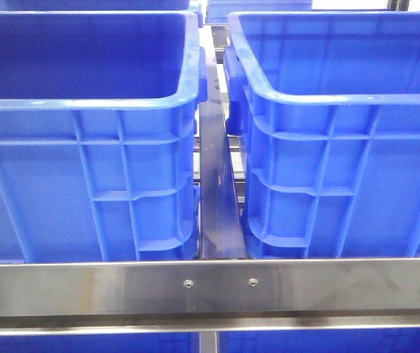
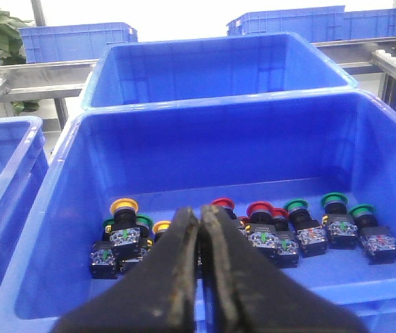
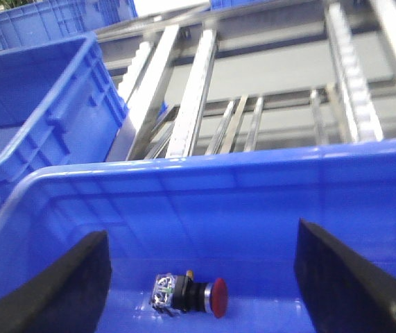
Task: Pick red and yellow buttons and place in box
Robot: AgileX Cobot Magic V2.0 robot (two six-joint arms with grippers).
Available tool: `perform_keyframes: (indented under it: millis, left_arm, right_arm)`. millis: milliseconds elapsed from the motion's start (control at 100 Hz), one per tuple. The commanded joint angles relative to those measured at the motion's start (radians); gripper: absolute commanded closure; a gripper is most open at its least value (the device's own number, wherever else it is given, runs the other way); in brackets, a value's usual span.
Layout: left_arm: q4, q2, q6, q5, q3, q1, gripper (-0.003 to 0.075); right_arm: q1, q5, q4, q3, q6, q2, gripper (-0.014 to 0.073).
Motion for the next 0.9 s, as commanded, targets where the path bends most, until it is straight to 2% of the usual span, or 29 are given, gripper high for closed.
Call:
perform_keyframes:
  millis: [0,210,470,760,890]
  left_arm:
    - [-0.015,0.015,-0.01,-0.081,-0.023,0.001,0.0739]
    - [-0.015,0.015,-0.01,-0.081,-0.023,0.001,0.0739]
    - [-0.015,0.015,-0.01,-0.081,-0.023,0.001,0.0739]
    - [-0.015,0.015,-0.01,-0.081,-0.023,0.001,0.0739]
    - [-0.015,0.015,-0.01,-0.081,-0.023,0.001,0.0739]
  right_arm:
    - [-0.004,-0.023,0.032,0.031,-0.043,-0.125,0.0023]
    - [0.005,-0.129,0.021,0.194,-0.073,-0.352,0.0023]
    - [0.087,-0.258,-0.026,0.326,-0.073,-0.603,0.0024]
    - [0.096,-0.294,-0.051,0.429,-0.073,-0.854,0.0026]
    - [0.097,-0.259,-0.05,0.463,-0.073,-0.895,0.0122]
